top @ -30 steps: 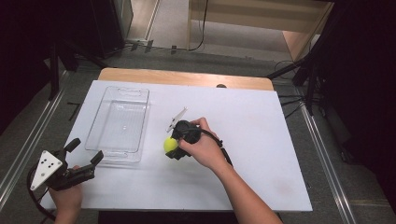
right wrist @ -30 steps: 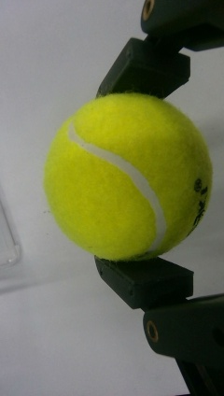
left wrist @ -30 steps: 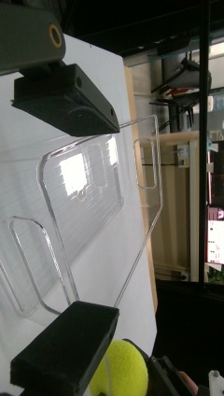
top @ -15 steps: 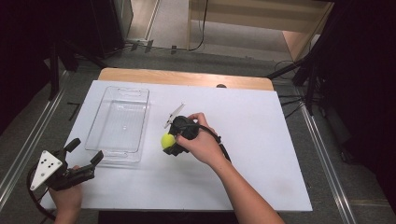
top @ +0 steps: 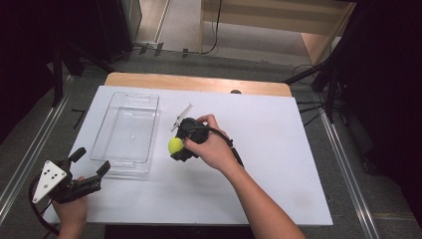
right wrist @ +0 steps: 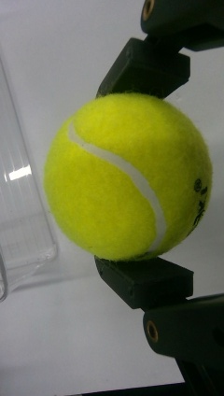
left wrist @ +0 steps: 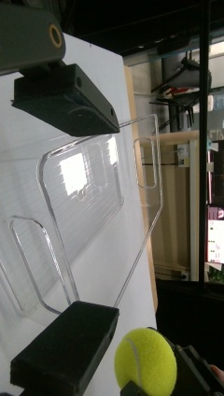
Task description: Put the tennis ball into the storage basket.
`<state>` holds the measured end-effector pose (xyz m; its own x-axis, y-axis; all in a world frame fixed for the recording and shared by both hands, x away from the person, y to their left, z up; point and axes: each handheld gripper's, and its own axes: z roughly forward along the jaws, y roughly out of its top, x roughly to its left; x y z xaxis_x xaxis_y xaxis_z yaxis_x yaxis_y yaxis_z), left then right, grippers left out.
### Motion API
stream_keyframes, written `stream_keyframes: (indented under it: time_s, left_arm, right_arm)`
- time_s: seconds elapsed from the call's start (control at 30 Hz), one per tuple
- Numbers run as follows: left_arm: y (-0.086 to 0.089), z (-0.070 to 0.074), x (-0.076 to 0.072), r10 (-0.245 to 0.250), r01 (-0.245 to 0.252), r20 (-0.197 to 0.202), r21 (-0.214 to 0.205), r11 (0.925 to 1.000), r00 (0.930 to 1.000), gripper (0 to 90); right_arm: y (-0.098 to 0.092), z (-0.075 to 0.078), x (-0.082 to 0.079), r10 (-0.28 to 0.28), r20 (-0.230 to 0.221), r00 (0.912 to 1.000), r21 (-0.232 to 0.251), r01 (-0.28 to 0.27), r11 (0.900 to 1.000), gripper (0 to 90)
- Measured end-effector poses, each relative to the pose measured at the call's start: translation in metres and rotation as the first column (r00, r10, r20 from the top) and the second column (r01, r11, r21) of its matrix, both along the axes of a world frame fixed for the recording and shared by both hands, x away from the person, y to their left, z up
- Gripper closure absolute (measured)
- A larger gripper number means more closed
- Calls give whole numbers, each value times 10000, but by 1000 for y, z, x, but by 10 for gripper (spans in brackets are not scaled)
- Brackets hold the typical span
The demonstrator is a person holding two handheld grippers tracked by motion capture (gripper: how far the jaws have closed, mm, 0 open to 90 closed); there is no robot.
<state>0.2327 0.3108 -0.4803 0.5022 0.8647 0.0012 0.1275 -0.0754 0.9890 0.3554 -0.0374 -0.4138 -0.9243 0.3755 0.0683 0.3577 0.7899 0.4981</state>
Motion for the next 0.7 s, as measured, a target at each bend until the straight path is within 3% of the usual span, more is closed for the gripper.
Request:
stream_keyframes:
  time_s: [0.7]
  left_arm:
    - [0,0,0,11,-10,-55,25,10000,10000,111]
  right_arm:
    - [12,15,8,335,242,9991,21,-336,9994,237]
